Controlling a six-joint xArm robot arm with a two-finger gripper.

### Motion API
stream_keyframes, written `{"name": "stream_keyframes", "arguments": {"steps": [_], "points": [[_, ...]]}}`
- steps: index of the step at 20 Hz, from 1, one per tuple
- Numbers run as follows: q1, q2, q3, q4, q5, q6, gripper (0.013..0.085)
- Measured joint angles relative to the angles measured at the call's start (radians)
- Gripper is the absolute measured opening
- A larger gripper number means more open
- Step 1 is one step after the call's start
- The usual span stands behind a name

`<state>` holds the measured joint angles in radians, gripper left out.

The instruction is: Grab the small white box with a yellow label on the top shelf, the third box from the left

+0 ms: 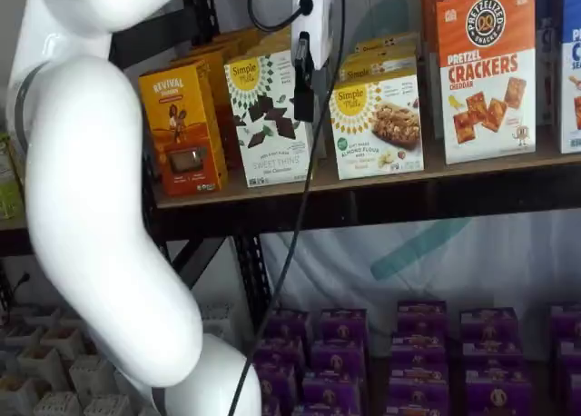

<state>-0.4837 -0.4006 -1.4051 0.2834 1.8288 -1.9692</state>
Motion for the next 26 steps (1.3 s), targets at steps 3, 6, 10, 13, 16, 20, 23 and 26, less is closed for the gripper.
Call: {"name": "stream_keyframes", "arguments": {"steps": [3,6,10,13,16,20,23,26], "points": [[0.033,-0.021,0.029,-0.055,-0.026,0.011,0.0850],[0.038,-0.038,0.054,-0.055,-0.043,0.015,0.0850],[0.012,-0.063,0.095,0.011,-0.107,0.004,0.0850],[-0.018,-0.066,0.110,0.081,-0.168,-0.013,0.0850],[-0.030,-0.051,0.110,0.105,-0.246,-0.031,0.0850],[-0.024,0.000,0.082,0.069,-0.300,-0.048,0.0850],[-0.022,0.045,0.051,0.043,-0.310,-0.057,0.0850],[-0.019,0.091,0.014,0.015,-0.296,-0.060,0.0850]]}}
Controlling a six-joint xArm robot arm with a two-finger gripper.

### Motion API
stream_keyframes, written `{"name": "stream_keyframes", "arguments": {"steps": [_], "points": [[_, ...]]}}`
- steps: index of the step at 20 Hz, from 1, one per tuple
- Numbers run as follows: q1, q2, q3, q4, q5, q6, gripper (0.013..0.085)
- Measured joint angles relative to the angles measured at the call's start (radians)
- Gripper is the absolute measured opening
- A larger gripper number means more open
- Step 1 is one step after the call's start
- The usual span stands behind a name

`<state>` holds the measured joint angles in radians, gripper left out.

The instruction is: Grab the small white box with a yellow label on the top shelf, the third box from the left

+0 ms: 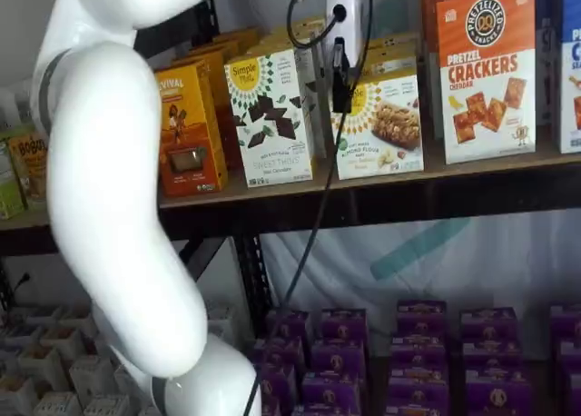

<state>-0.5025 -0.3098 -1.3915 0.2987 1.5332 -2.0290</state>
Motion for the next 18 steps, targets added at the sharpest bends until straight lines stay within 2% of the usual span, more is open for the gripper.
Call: {"name": "stream_keyframes", "arguments": {"steps": [4,11,18], "points": [[0.012,0.053,-0.046,-0.046,0.034,0.005,0.0850],[0.032,0.116,-0.137,-0.105,0.142,0.026,0.0850],[0.044,0.104,-0.129,-0.141,0.145,0.032,0.0850]]}}
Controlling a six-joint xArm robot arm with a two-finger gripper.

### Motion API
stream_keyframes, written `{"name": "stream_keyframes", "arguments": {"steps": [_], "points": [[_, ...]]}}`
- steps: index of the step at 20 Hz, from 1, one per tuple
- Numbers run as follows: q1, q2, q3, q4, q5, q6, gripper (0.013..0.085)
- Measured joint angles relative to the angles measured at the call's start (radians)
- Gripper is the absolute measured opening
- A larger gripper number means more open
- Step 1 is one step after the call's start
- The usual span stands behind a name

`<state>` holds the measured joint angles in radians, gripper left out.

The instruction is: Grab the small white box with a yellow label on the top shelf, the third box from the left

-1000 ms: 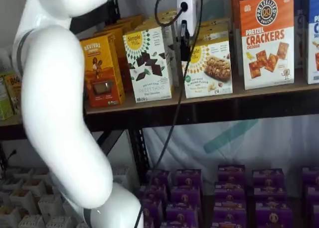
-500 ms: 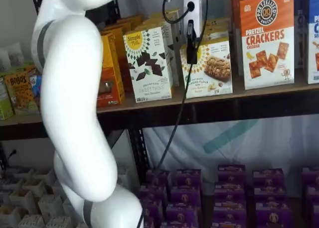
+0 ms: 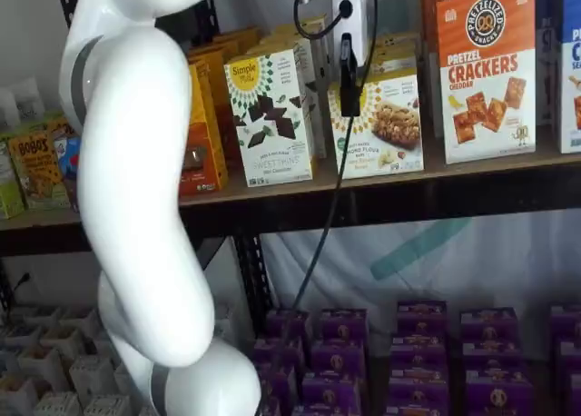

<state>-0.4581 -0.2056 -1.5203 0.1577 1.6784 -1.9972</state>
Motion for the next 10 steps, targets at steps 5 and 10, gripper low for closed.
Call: {"name": "stream_keyframes", "arguments": {"steps": [5,10], "points": [[0.001,-0.009,0.008,-0.009,0.007,0.000,0.0850],[-0.001,-0.033,0.036,0.002,-0.019,-0.001,0.0690]]}}
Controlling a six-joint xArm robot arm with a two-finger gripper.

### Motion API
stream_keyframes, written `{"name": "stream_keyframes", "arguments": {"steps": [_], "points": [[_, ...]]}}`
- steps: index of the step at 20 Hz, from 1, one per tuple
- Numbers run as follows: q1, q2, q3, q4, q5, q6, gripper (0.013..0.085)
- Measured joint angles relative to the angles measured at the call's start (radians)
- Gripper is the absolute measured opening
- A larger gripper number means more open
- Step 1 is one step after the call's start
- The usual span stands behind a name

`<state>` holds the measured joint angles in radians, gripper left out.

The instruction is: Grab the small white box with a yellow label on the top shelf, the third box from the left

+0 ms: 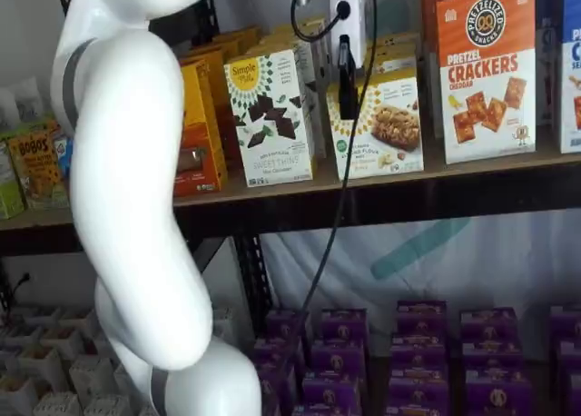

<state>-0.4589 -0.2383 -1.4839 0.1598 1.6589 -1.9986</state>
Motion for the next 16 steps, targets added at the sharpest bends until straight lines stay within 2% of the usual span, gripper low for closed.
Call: {"name": "stream_keyframes", "arguments": {"steps": [1,2,6,7,8,10,15,16], "points": [[0.001,-0.005,0.006,0.001,-0.006,0.001,0.0690],[0.002,-0.009,0.012,0.001,-0.011,0.002,0.0650],[0.003,-0.021,0.030,0.014,-0.027,0.004,0.0650],[0.006,-0.025,0.037,0.017,-0.034,0.006,0.0610],[0.007,-0.027,0.040,0.016,-0.038,0.007,0.0610],[0.012,-0.032,0.048,0.013,-0.048,0.010,0.0530],[0.018,-0.037,0.057,0.010,-0.060,0.014,0.0530],[0.018,-0.035,0.056,0.011,-0.059,0.014,0.0490]]}}
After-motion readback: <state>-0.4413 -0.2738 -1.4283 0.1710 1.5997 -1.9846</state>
